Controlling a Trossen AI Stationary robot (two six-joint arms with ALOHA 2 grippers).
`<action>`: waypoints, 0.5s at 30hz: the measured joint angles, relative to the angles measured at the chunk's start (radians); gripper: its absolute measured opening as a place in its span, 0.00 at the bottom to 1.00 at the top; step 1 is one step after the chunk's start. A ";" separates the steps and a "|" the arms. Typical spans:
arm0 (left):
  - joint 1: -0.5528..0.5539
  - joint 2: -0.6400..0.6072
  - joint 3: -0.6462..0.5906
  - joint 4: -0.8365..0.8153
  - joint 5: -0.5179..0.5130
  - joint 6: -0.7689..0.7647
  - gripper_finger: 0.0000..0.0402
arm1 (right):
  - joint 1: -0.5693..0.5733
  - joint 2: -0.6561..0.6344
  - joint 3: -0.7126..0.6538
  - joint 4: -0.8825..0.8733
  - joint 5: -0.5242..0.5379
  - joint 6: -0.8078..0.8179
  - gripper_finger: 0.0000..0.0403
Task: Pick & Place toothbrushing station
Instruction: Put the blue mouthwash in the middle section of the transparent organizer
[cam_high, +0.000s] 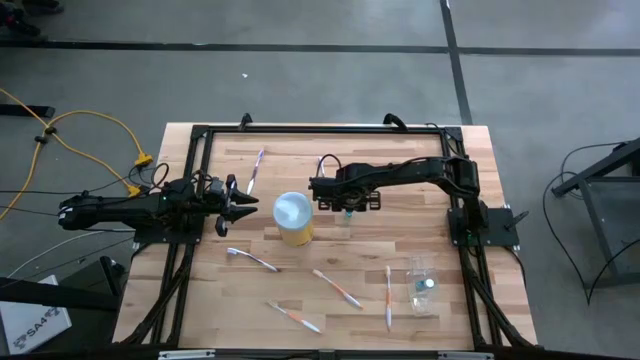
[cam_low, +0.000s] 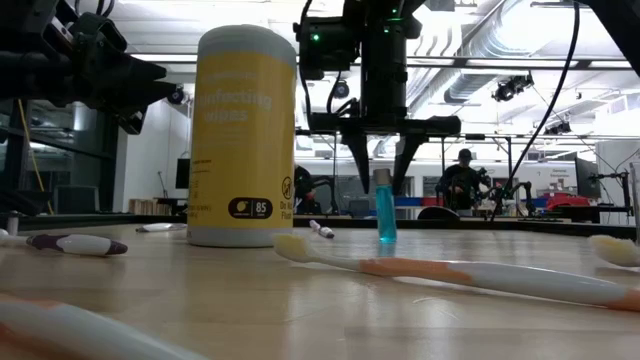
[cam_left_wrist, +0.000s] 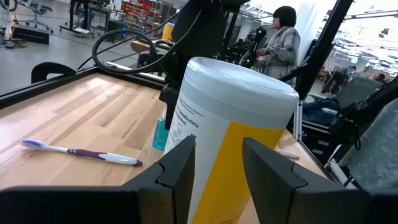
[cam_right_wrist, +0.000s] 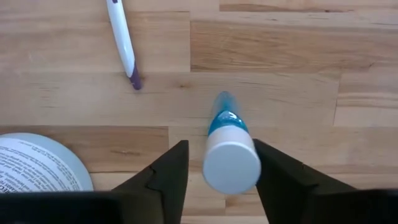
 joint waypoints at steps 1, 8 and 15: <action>0.000 0.000 0.000 0.000 0.000 0.000 0.32 | 0.000 0.000 0.000 0.000 0.000 -0.001 0.37; 0.000 0.000 0.000 0.000 0.000 0.000 0.32 | 0.000 0.000 0.000 0.004 0.004 -0.004 0.29; 0.000 0.000 0.000 0.000 0.000 0.000 0.32 | 0.000 0.000 0.000 0.005 0.009 -0.011 0.28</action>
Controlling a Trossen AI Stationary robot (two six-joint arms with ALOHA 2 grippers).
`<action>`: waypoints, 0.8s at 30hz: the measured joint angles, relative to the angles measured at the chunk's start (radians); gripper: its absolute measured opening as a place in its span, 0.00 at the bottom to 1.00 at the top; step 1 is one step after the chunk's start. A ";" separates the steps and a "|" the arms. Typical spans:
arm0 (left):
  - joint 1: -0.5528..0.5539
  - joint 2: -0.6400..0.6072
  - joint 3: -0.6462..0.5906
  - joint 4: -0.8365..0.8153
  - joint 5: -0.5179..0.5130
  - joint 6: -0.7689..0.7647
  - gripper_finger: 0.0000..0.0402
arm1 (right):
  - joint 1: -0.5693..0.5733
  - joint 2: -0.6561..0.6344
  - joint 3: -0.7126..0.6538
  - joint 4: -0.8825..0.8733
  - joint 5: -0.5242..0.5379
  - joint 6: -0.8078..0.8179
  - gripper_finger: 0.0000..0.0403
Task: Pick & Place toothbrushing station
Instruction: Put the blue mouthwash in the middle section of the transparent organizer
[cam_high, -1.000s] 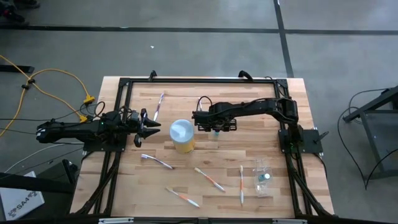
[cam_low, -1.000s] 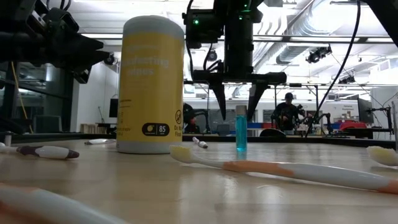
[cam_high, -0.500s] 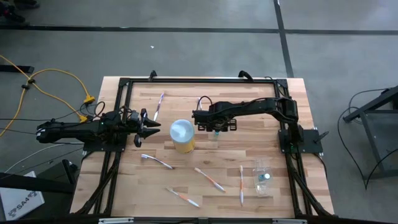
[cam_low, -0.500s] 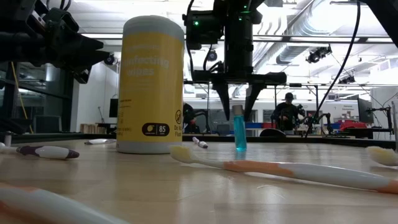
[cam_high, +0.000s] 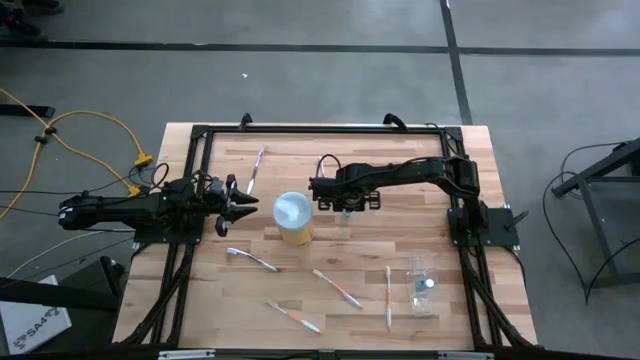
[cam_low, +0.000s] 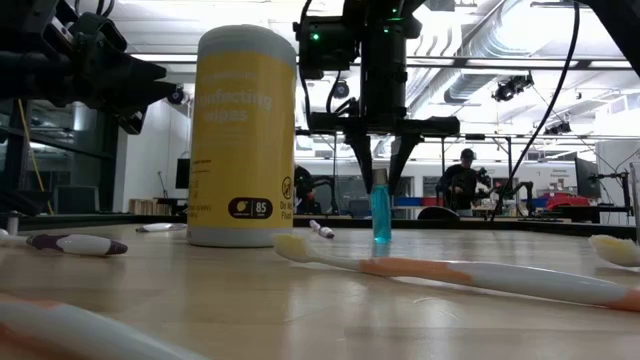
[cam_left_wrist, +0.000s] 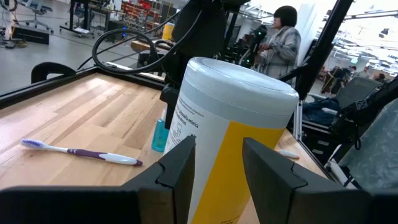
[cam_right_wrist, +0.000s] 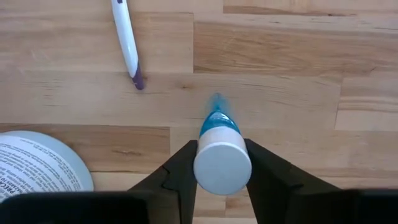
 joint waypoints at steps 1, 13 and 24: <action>0.000 0.000 0.000 0.000 0.000 0.000 0.32 | 0.000 0.000 0.000 0.000 0.002 0.000 0.28; 0.000 0.000 0.000 0.000 0.000 0.000 0.32 | 0.000 0.000 0.000 0.008 0.026 -0.053 0.29; 0.000 0.000 0.000 0.000 0.000 0.000 0.32 | -0.017 -0.001 0.000 0.019 0.025 -0.075 0.29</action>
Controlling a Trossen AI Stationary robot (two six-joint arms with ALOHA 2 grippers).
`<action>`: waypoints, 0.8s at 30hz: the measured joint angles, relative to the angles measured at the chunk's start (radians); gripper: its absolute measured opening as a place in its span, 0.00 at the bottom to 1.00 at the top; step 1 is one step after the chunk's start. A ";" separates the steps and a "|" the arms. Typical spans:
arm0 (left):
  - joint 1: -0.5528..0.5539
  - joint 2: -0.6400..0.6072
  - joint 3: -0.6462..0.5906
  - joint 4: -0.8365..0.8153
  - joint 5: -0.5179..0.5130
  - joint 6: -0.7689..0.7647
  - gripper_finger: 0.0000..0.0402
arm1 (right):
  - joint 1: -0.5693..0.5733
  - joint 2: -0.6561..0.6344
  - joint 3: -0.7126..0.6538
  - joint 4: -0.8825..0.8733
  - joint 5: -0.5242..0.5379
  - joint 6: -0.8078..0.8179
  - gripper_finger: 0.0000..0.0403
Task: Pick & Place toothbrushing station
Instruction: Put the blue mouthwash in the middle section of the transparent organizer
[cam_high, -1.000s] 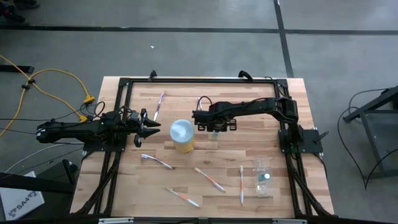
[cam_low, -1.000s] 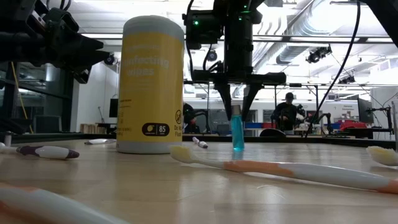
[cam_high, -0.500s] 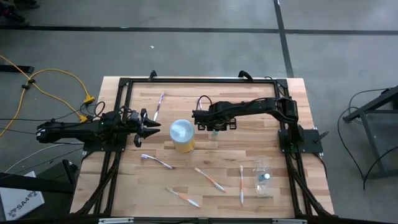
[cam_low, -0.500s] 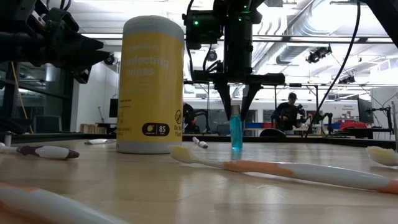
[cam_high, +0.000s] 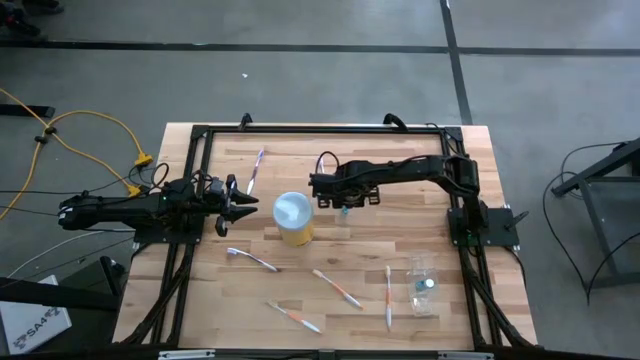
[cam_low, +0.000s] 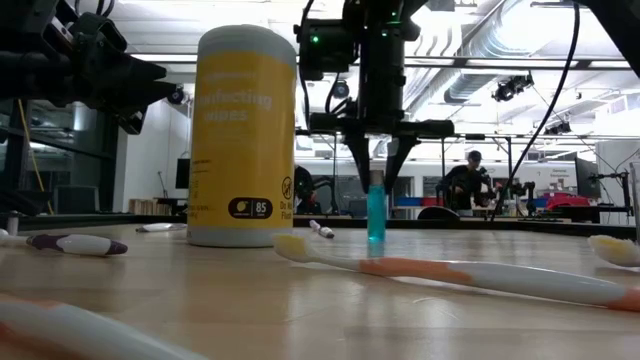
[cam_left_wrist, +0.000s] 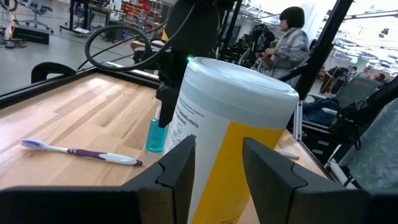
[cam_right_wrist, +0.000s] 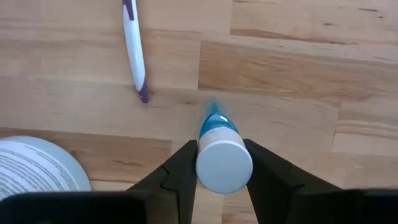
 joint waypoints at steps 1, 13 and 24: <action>0.000 0.000 0.000 0.000 0.000 0.000 0.32 | -0.002 0.000 0.000 0.005 -0.001 0.000 0.29; 0.000 0.000 0.000 0.000 0.000 0.000 0.32 | -0.003 0.000 0.000 0.013 -0.007 -0.010 0.28; 0.000 0.000 0.000 0.000 0.000 0.000 0.32 | -0.003 0.000 0.000 0.015 -0.005 -0.031 0.24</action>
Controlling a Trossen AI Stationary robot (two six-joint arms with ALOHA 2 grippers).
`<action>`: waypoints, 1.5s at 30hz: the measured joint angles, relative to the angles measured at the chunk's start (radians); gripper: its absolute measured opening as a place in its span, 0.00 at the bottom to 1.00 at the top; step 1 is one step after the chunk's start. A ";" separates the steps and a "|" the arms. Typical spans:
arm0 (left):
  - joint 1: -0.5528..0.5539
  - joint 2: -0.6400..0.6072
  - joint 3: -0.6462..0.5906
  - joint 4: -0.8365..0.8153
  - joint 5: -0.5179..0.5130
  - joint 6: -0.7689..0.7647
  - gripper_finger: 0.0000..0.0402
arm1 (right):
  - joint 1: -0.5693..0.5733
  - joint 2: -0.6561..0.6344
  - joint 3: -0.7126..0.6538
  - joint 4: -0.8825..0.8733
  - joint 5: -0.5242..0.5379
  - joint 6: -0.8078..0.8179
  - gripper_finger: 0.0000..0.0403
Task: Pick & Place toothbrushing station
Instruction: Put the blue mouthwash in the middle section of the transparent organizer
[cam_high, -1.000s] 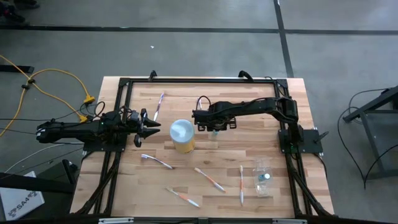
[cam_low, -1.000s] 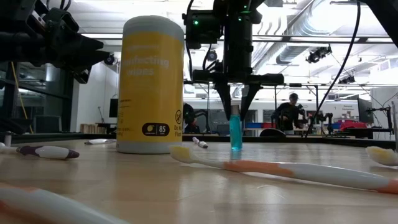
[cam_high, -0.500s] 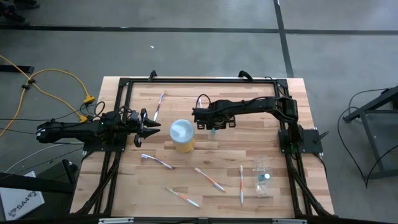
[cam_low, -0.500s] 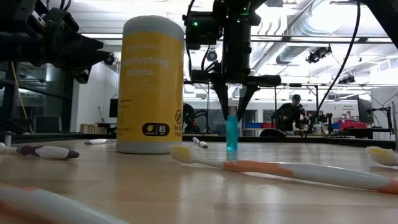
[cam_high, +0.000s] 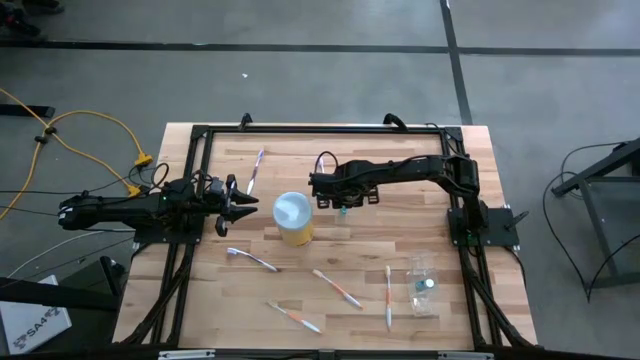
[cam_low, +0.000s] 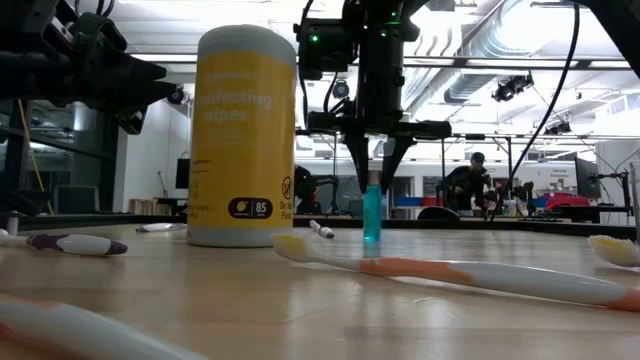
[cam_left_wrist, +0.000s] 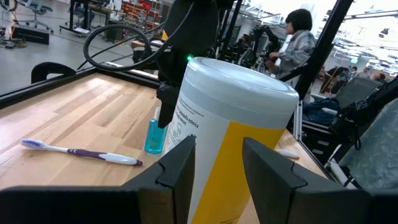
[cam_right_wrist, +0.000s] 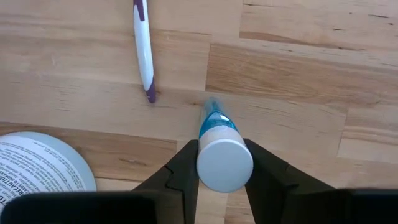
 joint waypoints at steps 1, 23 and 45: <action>0.000 0.000 0.000 0.000 0.000 0.000 0.32 | 0.000 0.000 0.000 0.000 0.003 -0.007 0.24; 0.000 0.000 0.000 0.000 0.000 0.000 0.32 | 0.033 -0.014 -0.001 -0.035 0.026 -0.122 0.23; 0.000 0.007 0.000 0.032 0.002 0.000 0.32 | 0.283 -0.323 0.003 -0.236 0.074 0.034 0.23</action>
